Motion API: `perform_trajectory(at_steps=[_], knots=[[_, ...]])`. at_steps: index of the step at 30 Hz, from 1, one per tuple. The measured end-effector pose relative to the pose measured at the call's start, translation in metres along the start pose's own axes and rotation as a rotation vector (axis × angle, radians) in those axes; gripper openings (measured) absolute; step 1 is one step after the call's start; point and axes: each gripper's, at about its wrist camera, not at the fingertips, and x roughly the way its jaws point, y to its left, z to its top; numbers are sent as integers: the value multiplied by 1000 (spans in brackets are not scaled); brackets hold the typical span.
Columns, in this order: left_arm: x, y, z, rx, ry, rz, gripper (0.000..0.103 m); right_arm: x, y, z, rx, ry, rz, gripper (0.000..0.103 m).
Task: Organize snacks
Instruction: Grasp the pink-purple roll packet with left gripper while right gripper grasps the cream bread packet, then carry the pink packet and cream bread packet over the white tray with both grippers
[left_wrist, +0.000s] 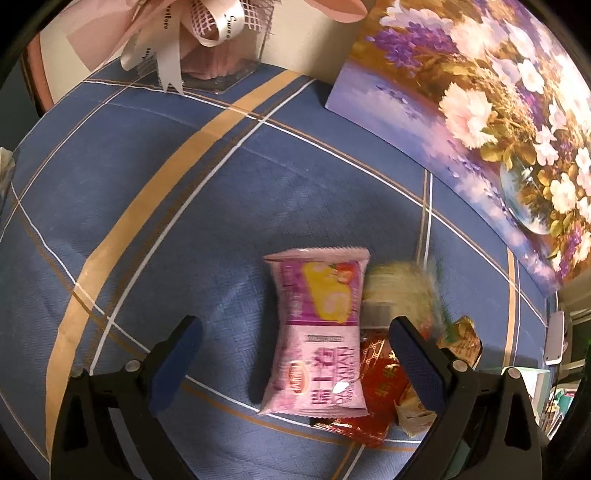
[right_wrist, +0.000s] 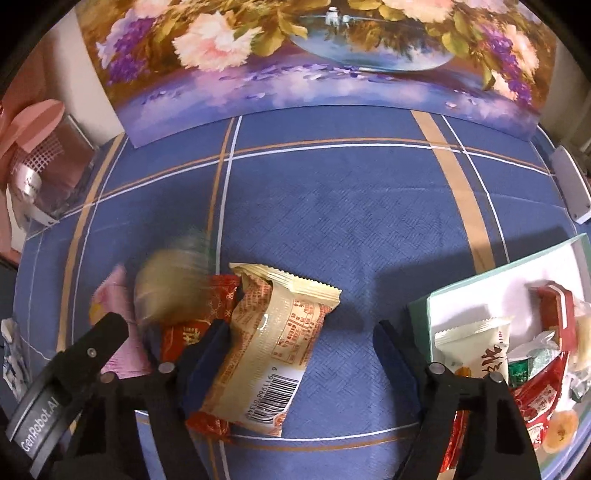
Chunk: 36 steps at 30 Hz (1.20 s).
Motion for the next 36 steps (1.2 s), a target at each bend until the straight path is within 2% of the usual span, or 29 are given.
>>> perform_trajectory(at_steps=[5,9,10,11,12,16,20,22,30,36], knots=[[4,-1,-2,12,8,23,100,6,0,-3,-12,26,9,81],[7,-1,-4,15,19,33,99,8,-1,-8,-29,45,14,75],[8,0,-4,13,21,35,94,9,-1,-8,-30,50,14,74],[10,0,-4,12,23,36,83,9,-1,-9,-33,53,13,73],[11,1,-4,11,29,39,79,10,-1,-9,-37,54,8,71],[13,3,-6,9,37,34,77,11,-1,-11,-54,57,-9,63],[12,2,-6,15,32,42,52,7,-4,-17,-65,61,-20,52],[11,2,-7,16,33,50,48,6,-5,-18,-70,63,-21,48],[8,5,-13,15,46,75,46,2,-4,-30,-96,80,-33,42],[0,5,-16,5,53,78,43,-15,-5,-43,-103,78,-20,41]])
